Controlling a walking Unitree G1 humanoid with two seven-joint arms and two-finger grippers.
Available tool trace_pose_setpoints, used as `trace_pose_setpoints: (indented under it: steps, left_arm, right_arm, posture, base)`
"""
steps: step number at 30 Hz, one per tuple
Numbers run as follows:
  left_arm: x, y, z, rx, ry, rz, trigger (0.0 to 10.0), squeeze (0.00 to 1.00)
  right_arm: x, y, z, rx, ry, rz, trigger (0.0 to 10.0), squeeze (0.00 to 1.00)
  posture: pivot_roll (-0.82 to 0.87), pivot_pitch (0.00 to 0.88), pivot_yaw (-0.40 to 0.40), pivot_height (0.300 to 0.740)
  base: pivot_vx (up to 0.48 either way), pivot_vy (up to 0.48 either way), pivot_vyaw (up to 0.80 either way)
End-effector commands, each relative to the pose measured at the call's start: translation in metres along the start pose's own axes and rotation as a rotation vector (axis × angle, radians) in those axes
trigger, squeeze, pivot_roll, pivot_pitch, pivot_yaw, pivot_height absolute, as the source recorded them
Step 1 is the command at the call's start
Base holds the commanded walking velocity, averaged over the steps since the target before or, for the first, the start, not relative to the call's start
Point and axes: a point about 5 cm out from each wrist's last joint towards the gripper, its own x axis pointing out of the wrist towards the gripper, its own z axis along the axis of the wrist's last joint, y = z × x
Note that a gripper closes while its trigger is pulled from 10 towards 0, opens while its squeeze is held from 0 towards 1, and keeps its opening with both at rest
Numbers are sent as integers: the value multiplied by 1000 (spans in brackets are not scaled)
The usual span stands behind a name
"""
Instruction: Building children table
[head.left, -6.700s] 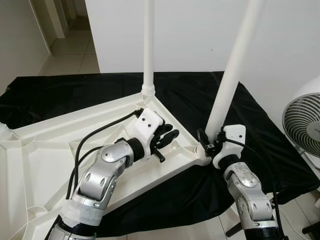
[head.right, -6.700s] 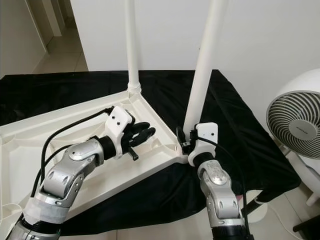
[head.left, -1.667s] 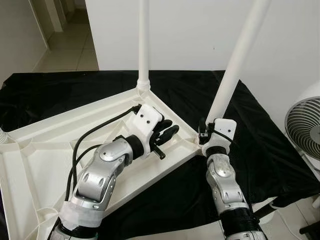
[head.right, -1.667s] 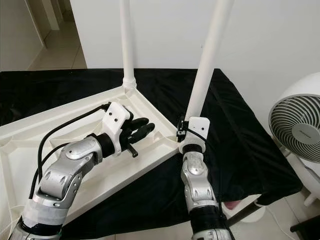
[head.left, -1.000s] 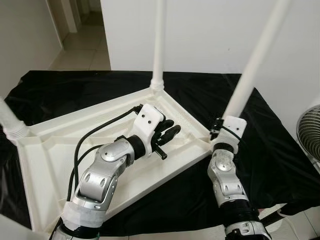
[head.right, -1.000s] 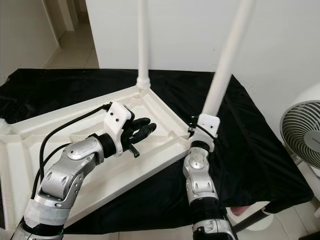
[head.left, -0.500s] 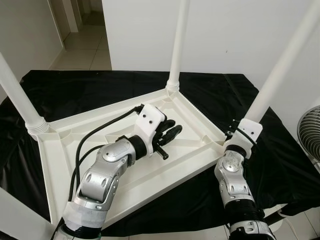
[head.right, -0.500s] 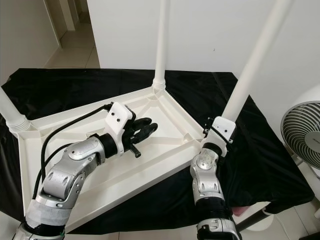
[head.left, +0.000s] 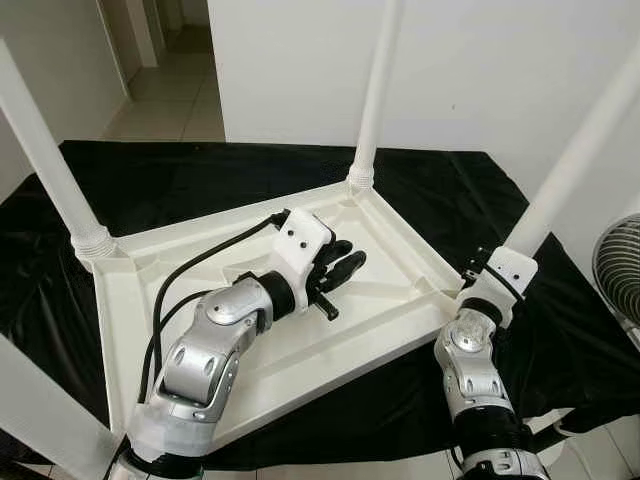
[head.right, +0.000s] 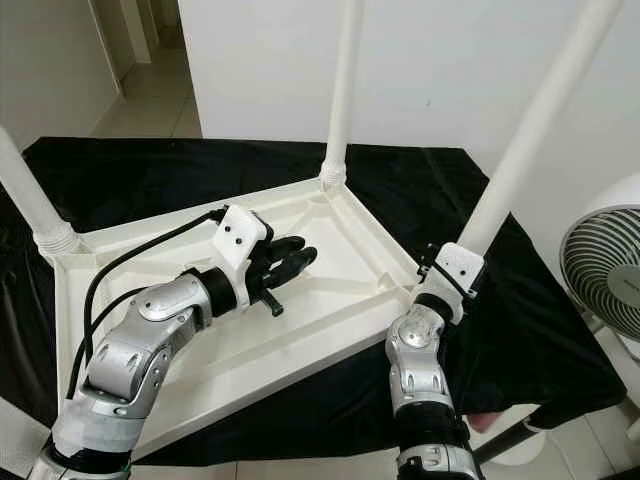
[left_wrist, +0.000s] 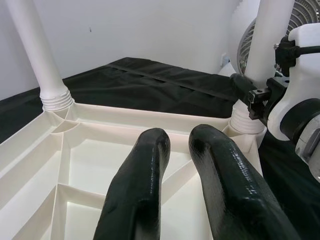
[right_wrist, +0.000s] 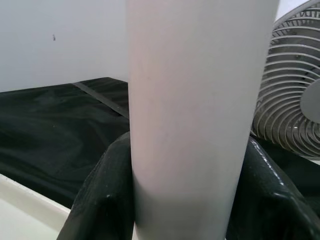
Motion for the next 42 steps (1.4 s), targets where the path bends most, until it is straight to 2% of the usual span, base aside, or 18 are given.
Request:
trace_pose_setpoints:
  steps: [1,6,7,8,9,19,25,26,32,33,35,36,38,39,41,42]
  left_arm:
    - [-1,1,3,22,-13,61,10000,0]
    - [-1,2,3,21,-12,64,10000,0]
    - [-1,2,3,21,-12,64,10000,0]
    - [-1,2,3,21,-12,64,10000,0]
    - [-1,2,3,21,-12,65,10000,0]
    - [-1,2,3,19,-14,64,10000,0]
    - [-1,2,3,19,-15,63,10000,0]
    - [-1,2,3,18,-15,63,10000,0]
    - [-1,3,3,17,-15,62,10000,0]
    - [0,3,4,17,-15,64,10000,0]
    - [0,3,4,17,-15,64,10000,0]
    - [0,3,4,17,-17,64,10000,0]
    - [0,3,4,17,-17,64,10000,0]
    - [0,3,4,17,-17,64,10000,0]
    - [0,4,4,17,-17,63,10000,0]
    - [0,4,4,17,-17,63,10000,0]
  right_arm:
    - [0,-22,-28,-79,111,-69,10000,0]
    - [0,-17,-26,-23,109,2,10000,0]
    - [0,-16,-25,-9,106,16,10000,937]
    - [0,-16,-25,-9,106,16,10000,937]
    - [0,-15,-24,-4,102,21,10000,1000]
    - [4,-13,-12,29,29,79,10000,1000]
    - [15,-16,-7,35,11,166,10000,996]
    - [17,-15,-7,37,13,203,10000,0]
    - [26,-18,-2,57,15,318,10000,0]
    - [31,-20,1,53,11,402,10000,0]
    - [32,-20,3,52,7,436,10000,0]
    - [33,-22,6,59,-2,498,10000,0]
    - [33,-22,6,59,-2,498,10000,0]
    - [33,-23,8,59,2,613,10000,0]
    - [33,-24,10,57,6,688,10000,0]
    - [33,-24,10,57,6,688,10000,0]
  posture:
    - [44,22,-35,740]
    - [46,26,-36,740]
    - [46,26,-36,740]
    - [46,26,-36,740]
    - [46,29,-35,740]
    - [38,32,-33,740]
    - [39,33,-33,740]
    - [36,36,-31,740]
    - [31,40,-31,740]
    - [27,41,-29,740]
    - [27,41,-29,740]
    - [26,41,-29,740]
    - [26,41,-29,740]
    - [21,41,-27,740]
    - [18,41,-26,740]
    - [18,41,-26,740]
  base:
    - [0,0,0]
    - [0,0,0]
    - [0,0,0]
    - [0,0,0]
    - [0,0,0]
    - [0,0,0]
    - [0,0,0]
    - [0,0,0]
    - [0,0,0]
    - [0,0,0]
    - [0,0,0]
    - [0,0,0]
    - [0,0,0]
    - [0,0,0]
    - [0,0,0]
    - [0,0,0]
